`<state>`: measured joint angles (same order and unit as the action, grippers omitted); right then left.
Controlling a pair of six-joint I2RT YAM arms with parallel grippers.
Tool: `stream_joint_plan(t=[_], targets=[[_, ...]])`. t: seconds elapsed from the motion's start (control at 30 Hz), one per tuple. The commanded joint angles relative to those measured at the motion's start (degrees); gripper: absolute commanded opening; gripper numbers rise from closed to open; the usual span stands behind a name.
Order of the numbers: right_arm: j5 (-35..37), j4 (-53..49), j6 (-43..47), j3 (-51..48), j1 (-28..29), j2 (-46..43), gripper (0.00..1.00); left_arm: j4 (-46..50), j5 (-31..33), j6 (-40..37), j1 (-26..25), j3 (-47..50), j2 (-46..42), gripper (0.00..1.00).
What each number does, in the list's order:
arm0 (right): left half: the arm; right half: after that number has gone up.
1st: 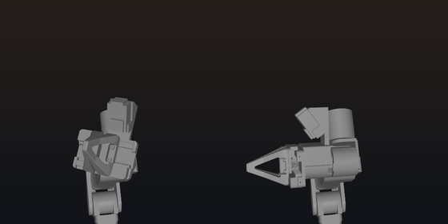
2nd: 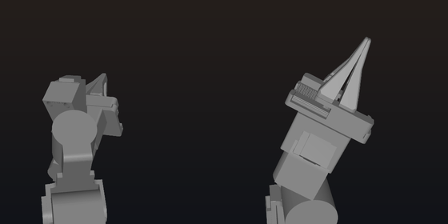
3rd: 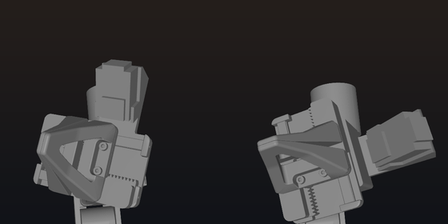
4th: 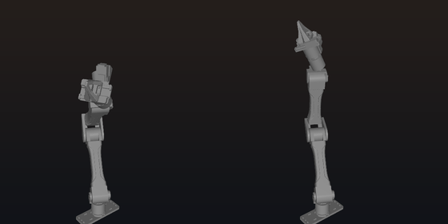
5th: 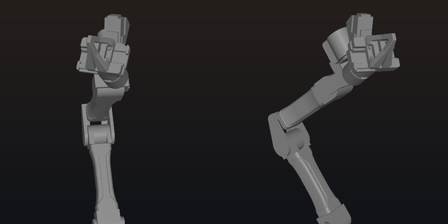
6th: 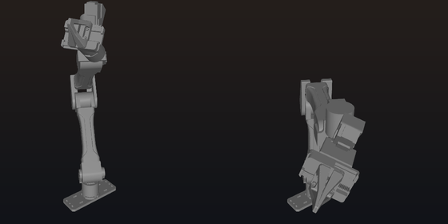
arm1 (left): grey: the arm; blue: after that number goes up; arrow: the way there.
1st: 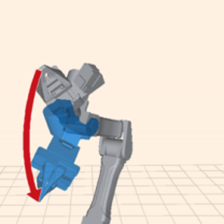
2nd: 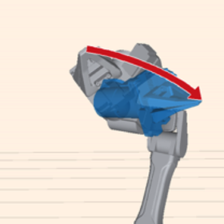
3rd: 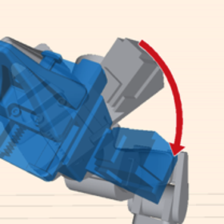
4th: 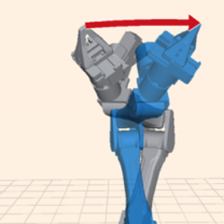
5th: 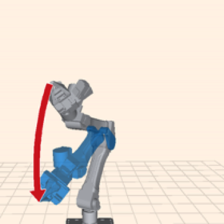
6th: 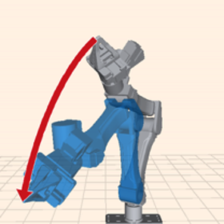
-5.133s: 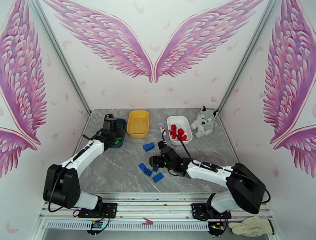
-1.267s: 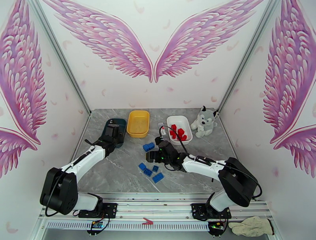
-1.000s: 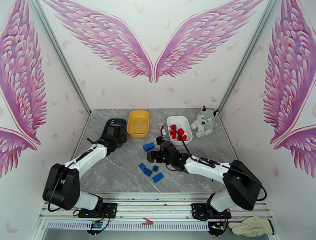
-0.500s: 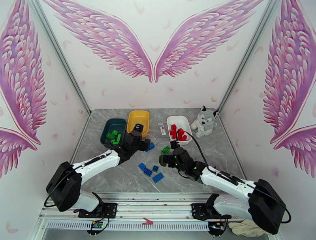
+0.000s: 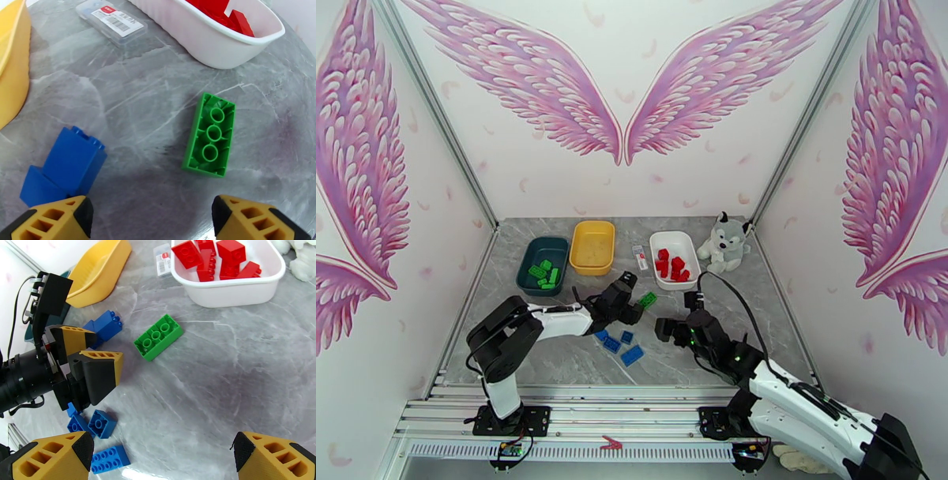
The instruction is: Sort the legos into containers by color
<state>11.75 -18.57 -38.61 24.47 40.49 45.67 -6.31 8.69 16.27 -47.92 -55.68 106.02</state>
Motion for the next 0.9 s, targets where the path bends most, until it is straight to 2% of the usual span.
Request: stream_joint_plan(t=[0.0,0.23,0.4,0.7,0.87], targets=[[2.05,-3.86,-1.60,-1.63,-0.50,-2.02,0.99,-3.59,-2.88,-0.58,-0.90,-3.34,2.25,0.84],[2.51,-6.81,-2.60,-1.98,-0.50,-5.80,0.99,1.44,0.54,-1.76,-1.57,-10.69,8.72,0.81],[3.21,-9.11,-3.16,-2.43,-0.52,-9.08,0.99,5.44,2.17,-2.78,-1.74,-16.11,13.47,0.75],[4.60,-11.32,-3.47,-2.60,-0.58,-12.59,0.99,9.56,5.04,-3.52,-2.92,-22.68,17.99,0.46],[3.50,-9.90,-2.97,-2.46,-0.59,-11.82,0.99,8.86,6.00,-3.11,-3.27,-21.49,15.99,0.30]])
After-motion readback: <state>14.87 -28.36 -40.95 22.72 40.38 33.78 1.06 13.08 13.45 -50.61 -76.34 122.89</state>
